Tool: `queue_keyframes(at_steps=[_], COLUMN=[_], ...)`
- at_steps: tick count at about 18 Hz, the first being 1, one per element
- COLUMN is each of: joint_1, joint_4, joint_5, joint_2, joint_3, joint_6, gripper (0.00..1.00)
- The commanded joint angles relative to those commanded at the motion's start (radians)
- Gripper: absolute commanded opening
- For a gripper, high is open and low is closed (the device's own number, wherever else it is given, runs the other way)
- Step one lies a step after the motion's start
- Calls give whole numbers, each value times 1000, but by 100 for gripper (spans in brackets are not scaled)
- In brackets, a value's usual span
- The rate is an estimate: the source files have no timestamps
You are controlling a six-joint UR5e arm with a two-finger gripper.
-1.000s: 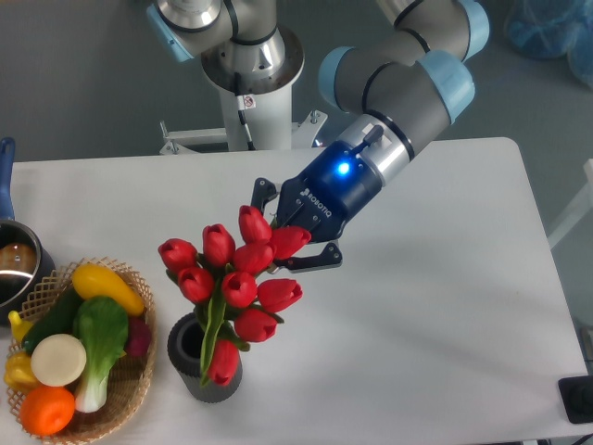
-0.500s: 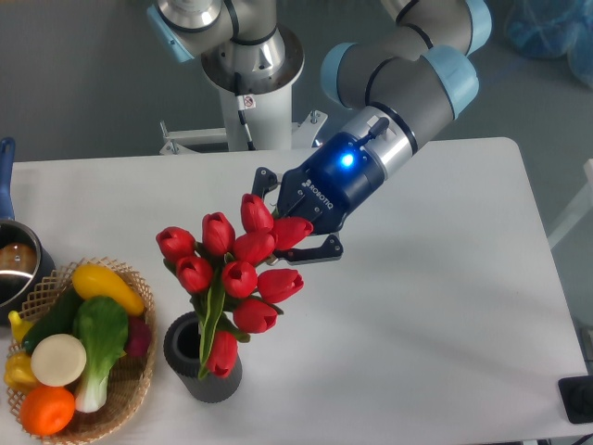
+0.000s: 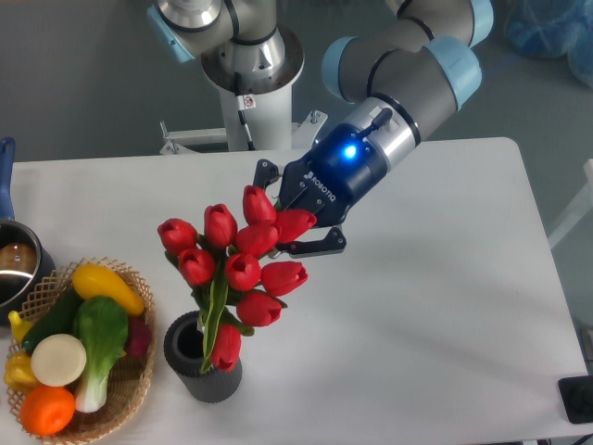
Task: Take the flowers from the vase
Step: 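Carry the tulip bunch away from the vase over the table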
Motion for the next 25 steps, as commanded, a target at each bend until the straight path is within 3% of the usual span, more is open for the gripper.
queue_keyframes(at_steps=[7,14,18,22,25], joint_1=[66,153,170,169,157], joint_4=[0,-2,-8,-12,-24], joint_5=[7,185,369,484,651], joint_2=[-5,5,6,11,28], joint_3=[26,46,55,49,46], joint_6=[31,169,218,213,209], gripper=[0,0,0,0,0])
